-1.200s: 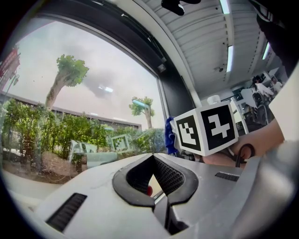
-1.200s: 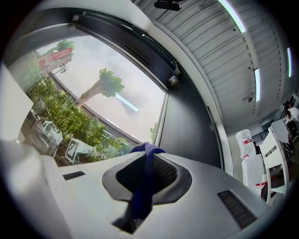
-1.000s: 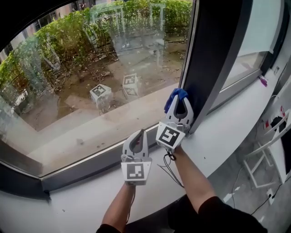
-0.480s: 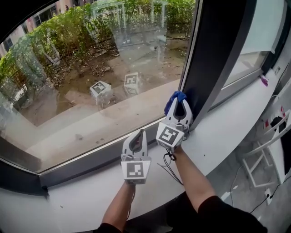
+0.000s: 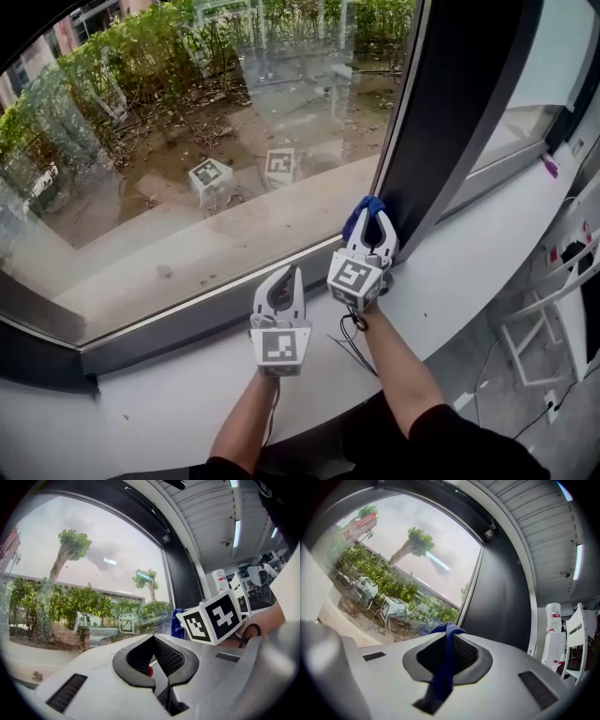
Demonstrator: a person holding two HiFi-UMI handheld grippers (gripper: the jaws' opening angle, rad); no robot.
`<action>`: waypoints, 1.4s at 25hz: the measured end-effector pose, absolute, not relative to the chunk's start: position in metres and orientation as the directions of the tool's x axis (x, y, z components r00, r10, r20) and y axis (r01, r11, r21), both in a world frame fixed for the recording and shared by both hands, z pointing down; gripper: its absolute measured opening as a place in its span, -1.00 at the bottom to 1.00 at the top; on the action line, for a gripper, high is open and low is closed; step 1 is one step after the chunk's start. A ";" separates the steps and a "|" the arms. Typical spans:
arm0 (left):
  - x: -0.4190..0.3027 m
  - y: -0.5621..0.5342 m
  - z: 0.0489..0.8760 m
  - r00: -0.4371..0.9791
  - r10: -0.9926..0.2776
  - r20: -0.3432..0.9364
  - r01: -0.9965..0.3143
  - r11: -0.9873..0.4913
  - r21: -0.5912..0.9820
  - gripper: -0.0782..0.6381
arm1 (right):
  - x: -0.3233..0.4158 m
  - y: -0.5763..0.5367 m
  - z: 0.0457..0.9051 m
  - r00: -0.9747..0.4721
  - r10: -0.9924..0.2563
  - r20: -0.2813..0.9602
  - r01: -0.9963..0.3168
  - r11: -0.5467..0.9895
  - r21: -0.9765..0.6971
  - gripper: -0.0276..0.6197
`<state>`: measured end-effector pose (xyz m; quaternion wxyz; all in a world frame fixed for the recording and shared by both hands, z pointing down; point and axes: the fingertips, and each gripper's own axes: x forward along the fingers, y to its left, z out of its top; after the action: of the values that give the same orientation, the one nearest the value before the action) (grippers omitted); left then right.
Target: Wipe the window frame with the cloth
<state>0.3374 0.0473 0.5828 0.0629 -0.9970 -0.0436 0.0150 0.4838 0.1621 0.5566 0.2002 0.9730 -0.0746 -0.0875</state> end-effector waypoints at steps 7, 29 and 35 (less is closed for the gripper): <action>0.332 0.044 0.589 0.997 0.078 -0.006 0.076 -0.988 -0.135 -0.77 | 0.486 0.160 0.584 0.978 -0.208 -0.012 -0.181 -0.877 0.445 -0.84; 0.324 0.072 0.615 0.995 0.080 0.064 0.087 -0.990 -0.108 -0.77 | 0.474 0.148 0.629 0.871 -0.411 0.267 -0.486 -0.795 0.362 -0.84; 0.323 0.067 0.619 0.996 0.053 0.066 0.057 -0.996 -0.062 -0.77 | 0.468 0.138 0.630 0.850 -0.452 0.270 -0.521 -0.794 0.313 -0.84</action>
<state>0.3230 0.0671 0.6192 0.0322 -0.9986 -0.0275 -0.0323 0.4677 0.1384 0.6303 0.1909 0.9427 -0.2580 0.0911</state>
